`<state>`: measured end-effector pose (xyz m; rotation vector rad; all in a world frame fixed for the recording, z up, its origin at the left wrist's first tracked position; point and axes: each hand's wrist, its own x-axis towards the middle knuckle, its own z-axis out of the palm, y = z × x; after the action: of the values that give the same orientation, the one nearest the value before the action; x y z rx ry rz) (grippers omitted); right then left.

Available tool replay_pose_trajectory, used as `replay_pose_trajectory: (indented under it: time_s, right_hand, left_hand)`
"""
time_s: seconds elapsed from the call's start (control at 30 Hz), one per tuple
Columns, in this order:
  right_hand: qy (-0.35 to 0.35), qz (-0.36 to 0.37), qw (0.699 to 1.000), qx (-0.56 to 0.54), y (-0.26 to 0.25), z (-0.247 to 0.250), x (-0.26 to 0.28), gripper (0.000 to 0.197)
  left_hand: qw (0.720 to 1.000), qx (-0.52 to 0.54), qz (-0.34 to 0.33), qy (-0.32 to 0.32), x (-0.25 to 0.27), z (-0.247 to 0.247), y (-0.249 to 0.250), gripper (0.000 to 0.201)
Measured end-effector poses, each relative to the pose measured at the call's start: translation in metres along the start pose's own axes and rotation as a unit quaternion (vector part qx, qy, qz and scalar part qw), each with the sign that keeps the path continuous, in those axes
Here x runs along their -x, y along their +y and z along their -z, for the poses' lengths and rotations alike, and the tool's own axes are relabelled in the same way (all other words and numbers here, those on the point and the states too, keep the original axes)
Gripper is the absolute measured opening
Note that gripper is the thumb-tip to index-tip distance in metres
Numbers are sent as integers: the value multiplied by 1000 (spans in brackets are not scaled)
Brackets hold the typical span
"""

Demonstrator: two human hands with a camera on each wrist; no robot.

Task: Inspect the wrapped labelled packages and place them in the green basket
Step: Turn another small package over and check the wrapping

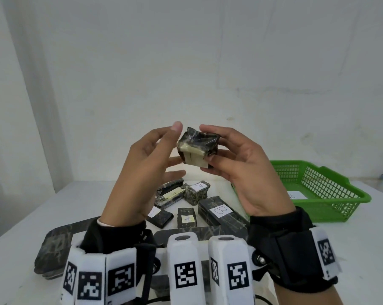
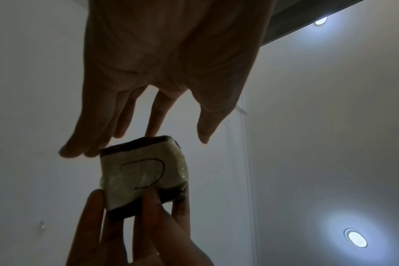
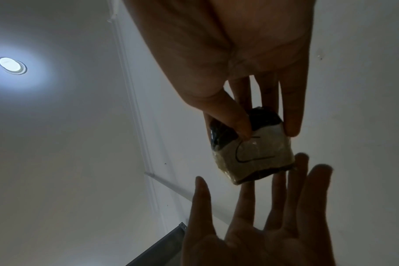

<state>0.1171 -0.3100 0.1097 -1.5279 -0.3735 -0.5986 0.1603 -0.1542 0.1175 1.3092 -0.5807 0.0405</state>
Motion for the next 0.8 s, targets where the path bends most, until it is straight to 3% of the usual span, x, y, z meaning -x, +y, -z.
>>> replay_pose_trajectory:
  time_s: [0.17, 0.3, 0.4, 0.5, 0.6, 0.7, 0.8]
  right_hand:
    - [-4, -16, 1000, -25, -6, -1, 1, 51]
    - [8, -53, 996, -66, -7, 1, 0, 31]
    - [26, -35, 998, -39, -5, -1, 1, 40]
    - [45, -5, 999, -22, -3, -3, 1, 28]
    - [50, -7, 999, -18, -1, -4, 1, 15]
    - [42, -23, 999, -22, -2, -5, 1, 19]
    - [44, -34, 998, -32, -5, -4, 1, 31]
  left_hand:
    - [1000, 22, -10, -15, 0, -1, -2, 35]
    - [999, 21, -35, -3, -1, -1, -4, 31]
    - [999, 2, -39, -31, 0, -1, -5, 34]
    - [998, -15, -32, -49, 2, -2, -2, 34]
    - [999, -15, -45, -23, 2, -2, -3, 29]
    - [999, -13, -48, -5, 0, -4, -6, 22]
    - [999, -11, -37, -12, -1, -4, -6, 31]
